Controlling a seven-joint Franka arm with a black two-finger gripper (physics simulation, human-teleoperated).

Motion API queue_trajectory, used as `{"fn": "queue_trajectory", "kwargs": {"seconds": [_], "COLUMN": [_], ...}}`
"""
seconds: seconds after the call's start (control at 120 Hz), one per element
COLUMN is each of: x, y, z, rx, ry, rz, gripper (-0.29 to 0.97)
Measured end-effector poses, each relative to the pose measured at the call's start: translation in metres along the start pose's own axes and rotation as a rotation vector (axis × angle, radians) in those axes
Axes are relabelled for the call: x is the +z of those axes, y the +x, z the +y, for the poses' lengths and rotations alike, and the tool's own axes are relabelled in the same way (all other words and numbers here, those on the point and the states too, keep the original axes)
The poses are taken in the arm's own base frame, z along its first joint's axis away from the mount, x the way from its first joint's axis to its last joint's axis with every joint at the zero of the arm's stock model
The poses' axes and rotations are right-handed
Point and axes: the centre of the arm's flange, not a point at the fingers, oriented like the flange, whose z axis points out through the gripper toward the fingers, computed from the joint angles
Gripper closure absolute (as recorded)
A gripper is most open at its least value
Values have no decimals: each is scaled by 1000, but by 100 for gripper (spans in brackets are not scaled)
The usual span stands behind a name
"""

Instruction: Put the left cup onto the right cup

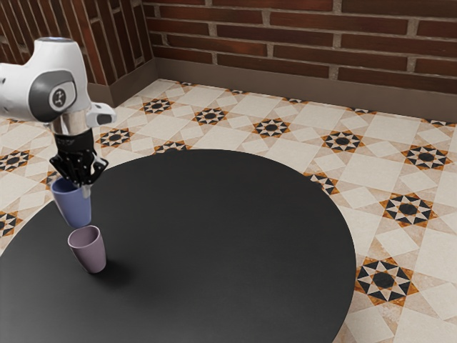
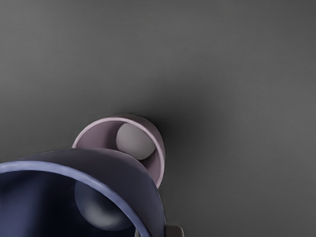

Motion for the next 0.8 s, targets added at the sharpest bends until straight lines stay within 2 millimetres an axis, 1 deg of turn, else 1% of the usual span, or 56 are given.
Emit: {"fn": "queue_trajectory", "kwargs": {"seconds": [0.208,0.592,0.8], "x": [7,14,17], "y": [5,5,5], "z": [-1,-10,-10], "rx": [3,-14,-15], "ry": [-9,-12,-14], "rz": [-6,-15,-21], "gripper": [78,78,79]}}
